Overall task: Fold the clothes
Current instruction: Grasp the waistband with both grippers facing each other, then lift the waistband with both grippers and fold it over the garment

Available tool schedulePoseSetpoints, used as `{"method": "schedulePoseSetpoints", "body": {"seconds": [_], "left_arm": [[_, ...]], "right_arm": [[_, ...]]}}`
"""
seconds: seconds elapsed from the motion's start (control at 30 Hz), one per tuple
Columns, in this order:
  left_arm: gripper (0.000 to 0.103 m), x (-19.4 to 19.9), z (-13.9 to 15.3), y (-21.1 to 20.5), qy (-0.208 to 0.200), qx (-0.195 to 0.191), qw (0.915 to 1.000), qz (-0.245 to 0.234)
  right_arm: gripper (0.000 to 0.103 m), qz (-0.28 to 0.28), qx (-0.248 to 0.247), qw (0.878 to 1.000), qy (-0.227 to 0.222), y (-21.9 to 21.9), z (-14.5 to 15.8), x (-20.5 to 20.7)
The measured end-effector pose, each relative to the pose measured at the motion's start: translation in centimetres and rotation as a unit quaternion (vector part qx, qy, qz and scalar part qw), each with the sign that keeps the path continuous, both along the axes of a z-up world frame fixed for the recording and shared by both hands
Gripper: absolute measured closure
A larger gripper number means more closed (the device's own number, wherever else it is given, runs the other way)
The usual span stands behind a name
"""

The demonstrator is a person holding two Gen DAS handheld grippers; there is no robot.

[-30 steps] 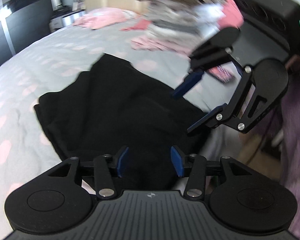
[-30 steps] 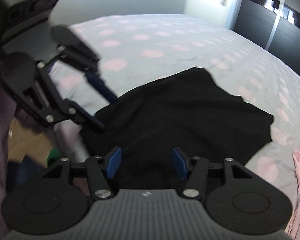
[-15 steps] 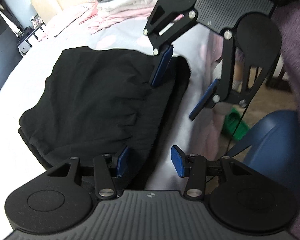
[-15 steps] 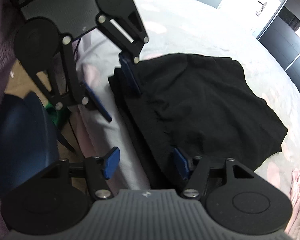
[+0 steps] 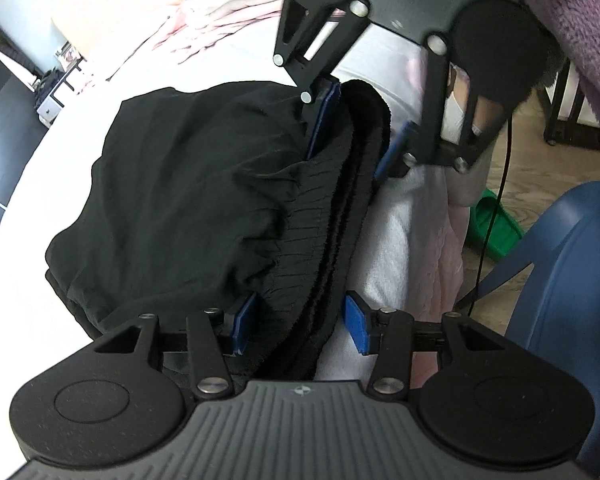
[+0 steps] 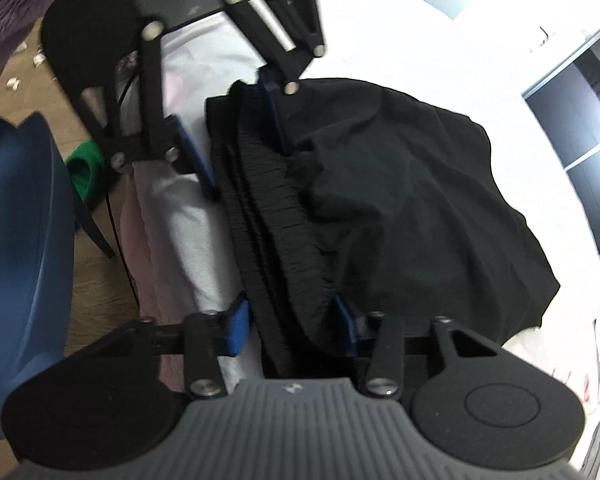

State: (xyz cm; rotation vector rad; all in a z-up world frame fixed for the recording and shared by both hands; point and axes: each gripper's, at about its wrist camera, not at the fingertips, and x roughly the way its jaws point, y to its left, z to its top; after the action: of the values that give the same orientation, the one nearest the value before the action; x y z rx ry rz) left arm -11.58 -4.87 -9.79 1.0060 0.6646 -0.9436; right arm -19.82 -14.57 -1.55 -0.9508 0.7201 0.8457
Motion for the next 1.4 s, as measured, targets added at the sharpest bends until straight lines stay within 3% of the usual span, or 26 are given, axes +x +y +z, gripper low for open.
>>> {"method": "schedulePoseSetpoints", "body": {"seconds": [0.17, 0.27, 0.37, 0.53, 0.63, 0.7, 0.97, 1.17, 1.27, 1.3, 1.4], "left_arm": [[0.052, -0.2, -0.1, -0.1, -0.015, 0.004, 0.9998, -0.009], [0.052, -0.1, 0.0, -0.3, -0.038, 0.005, 0.9993, -0.004], [0.067, 0.6, 0.4, -0.3, -0.052, 0.006, 0.9986, 0.013], [0.082, 2.2, 1.6, -0.1, -0.006, -0.011, 0.9993, 0.034], [0.084, 4.0, 2.7, 0.5, 0.049, -0.031, 0.9958, 0.071], [0.084, 5.6, 3.5, 1.0, 0.092, -0.052, 0.9892, 0.101], [0.085, 9.7, 4.6, 2.7, 0.203, -0.111, 0.9548, 0.187], [0.085, 11.3, 4.7, 4.8, 0.252, -0.154, 0.9282, 0.227], [0.085, 11.4, 4.7, 5.3, 0.257, -0.159, 0.9242, 0.234], [0.085, 11.3, 4.8, 5.3, 0.251, -0.157, 0.9266, 0.232], [0.084, 10.7, 4.9, 4.9, 0.223, -0.149, 0.9375, 0.222]], "right_arm": [[0.076, -0.048, 0.042, 0.998, 0.03, -0.7, 1.7, 1.8], [0.078, -0.087, 0.082, 0.992, 0.049, -1.7, 3.0, 3.3], [0.078, -0.111, 0.113, 0.985, 0.064, -2.4, 3.9, 4.3], [0.077, -0.095, 0.107, 0.988, 0.051, -2.3, 3.7, 2.9], [0.063, -0.053, 0.1, 0.994, 0.008, -2.0, 4.0, 1.2], [0.04, -0.019, 0.099, 0.994, -0.035, -1.4, 4.5, -0.5], [0.04, 0.04, -0.012, 0.984, -0.174, 2.4, 1.1, -4.7], [0.04, 0.093, -0.12, 0.949, -0.278, 2.1, -2.8, -5.5], [0.041, 0.111, -0.136, 0.937, -0.302, 1.6, -3.4, -6.0], [0.043, 0.115, -0.136, 0.933, -0.312, 1.6, -3.3, -6.1], [0.062, 0.114, -0.135, 0.931, -0.318, 1.6, -2.7, -6.1]]}}
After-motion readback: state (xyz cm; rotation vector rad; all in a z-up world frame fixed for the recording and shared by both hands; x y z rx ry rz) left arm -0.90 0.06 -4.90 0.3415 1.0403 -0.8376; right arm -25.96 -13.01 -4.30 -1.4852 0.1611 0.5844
